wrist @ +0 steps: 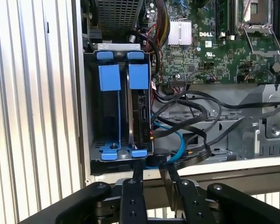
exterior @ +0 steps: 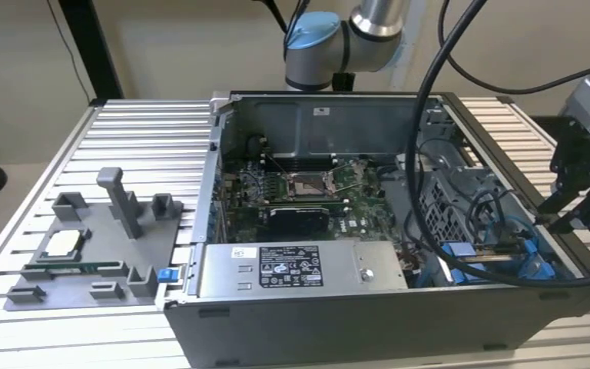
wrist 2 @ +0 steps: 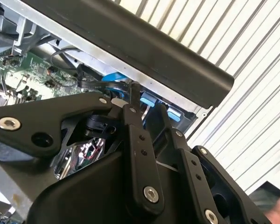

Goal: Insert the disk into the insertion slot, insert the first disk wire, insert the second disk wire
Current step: 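Insert the second disk wire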

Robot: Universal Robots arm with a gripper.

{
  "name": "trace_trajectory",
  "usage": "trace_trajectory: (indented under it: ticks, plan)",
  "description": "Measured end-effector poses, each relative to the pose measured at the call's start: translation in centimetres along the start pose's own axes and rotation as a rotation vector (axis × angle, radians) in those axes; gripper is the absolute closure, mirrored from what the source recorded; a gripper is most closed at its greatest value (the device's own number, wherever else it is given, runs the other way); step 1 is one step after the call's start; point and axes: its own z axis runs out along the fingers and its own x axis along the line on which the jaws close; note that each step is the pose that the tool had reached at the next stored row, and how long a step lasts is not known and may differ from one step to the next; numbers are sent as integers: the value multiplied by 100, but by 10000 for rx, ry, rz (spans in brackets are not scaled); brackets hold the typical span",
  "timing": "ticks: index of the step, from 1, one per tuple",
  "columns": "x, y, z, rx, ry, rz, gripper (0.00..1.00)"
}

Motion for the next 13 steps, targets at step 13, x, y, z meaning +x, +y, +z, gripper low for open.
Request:
trace_trajectory:
  ticks: [13]
  plan:
    - [-19, -52, 13, 105, -126, -255, 0]
